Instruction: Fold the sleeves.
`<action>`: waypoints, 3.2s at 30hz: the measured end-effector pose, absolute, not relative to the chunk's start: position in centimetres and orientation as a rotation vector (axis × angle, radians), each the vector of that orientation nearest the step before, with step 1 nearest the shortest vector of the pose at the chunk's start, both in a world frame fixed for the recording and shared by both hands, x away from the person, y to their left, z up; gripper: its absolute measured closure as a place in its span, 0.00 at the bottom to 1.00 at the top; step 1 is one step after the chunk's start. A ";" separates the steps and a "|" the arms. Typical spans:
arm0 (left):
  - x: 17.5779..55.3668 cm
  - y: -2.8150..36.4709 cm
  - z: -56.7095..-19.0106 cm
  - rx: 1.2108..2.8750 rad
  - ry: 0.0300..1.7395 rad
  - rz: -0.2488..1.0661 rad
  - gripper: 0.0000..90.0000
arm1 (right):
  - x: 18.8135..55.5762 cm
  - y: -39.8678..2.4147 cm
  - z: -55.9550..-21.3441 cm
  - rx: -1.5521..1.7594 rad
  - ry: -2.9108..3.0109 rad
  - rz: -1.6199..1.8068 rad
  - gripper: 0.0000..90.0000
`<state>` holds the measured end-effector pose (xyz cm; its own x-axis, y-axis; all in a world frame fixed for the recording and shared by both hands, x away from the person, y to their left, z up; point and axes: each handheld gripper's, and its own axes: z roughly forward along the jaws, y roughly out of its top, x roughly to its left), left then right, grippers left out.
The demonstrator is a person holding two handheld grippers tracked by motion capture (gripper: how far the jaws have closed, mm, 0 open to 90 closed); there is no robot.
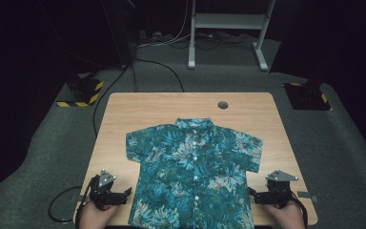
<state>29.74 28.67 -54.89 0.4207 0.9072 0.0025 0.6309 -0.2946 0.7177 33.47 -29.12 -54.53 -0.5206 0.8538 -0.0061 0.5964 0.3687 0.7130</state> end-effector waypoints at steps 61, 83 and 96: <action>35.2 28.9 -49.1 1.976 1.298 0.523 0.01 | 33.5 -29.1 -54.5 1.260 2.264 0.943 0.00; 38.6 29.2 -48.0 1.897 1.297 0.521 0.01 | 33.5 -29.1 -54.5 1.251 2.270 0.946 0.00; 40.7 28.7 -47.9 1.876 1.317 0.521 0.01 | 33.5 -29.1 -54.5 1.250 2.270 0.946 0.00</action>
